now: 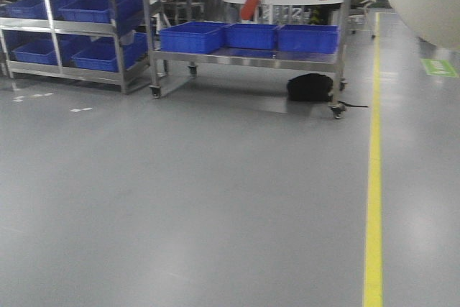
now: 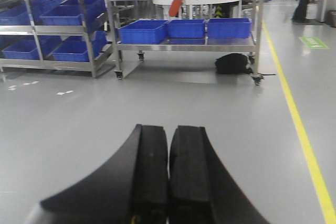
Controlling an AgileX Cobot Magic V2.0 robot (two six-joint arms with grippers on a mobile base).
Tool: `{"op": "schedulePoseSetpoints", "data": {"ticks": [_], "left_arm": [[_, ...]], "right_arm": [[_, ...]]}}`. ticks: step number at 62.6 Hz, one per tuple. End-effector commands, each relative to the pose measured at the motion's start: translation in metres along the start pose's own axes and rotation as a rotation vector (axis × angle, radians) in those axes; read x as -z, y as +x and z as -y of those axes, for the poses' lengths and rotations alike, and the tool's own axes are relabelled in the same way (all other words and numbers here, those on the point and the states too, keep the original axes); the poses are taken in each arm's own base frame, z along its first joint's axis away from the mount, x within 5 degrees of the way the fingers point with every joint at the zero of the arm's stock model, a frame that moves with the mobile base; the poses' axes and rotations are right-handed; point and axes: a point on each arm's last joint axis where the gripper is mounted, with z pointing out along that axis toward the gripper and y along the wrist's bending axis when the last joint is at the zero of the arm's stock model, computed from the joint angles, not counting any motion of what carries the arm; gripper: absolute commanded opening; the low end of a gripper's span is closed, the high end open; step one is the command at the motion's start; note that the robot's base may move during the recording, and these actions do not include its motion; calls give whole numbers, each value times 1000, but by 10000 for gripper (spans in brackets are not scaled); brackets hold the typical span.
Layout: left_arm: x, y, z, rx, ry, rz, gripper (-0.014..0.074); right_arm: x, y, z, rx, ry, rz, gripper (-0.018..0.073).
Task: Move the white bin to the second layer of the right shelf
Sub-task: 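Drive the base away from the table holding the bin in the right gripper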
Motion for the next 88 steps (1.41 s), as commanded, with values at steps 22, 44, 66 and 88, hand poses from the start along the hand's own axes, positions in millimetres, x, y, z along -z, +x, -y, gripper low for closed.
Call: {"op": "schedulePoseSetpoints", "data": {"ticks": [22, 44, 66, 88], "left_arm": [[0, 4, 0, 9, -4, 62, 85], [0, 4, 0, 9, -4, 62, 85], [0, 4, 0, 9, -4, 62, 85], [0, 4, 0, 9, -4, 62, 85]], "right_arm": [[6, -19, -1, -2, -11, 134, 57], [6, -19, -1, -2, -11, 134, 57], [6, -19, -1, -2, -11, 134, 57], [6, -19, -1, -2, -11, 134, 57]]}}
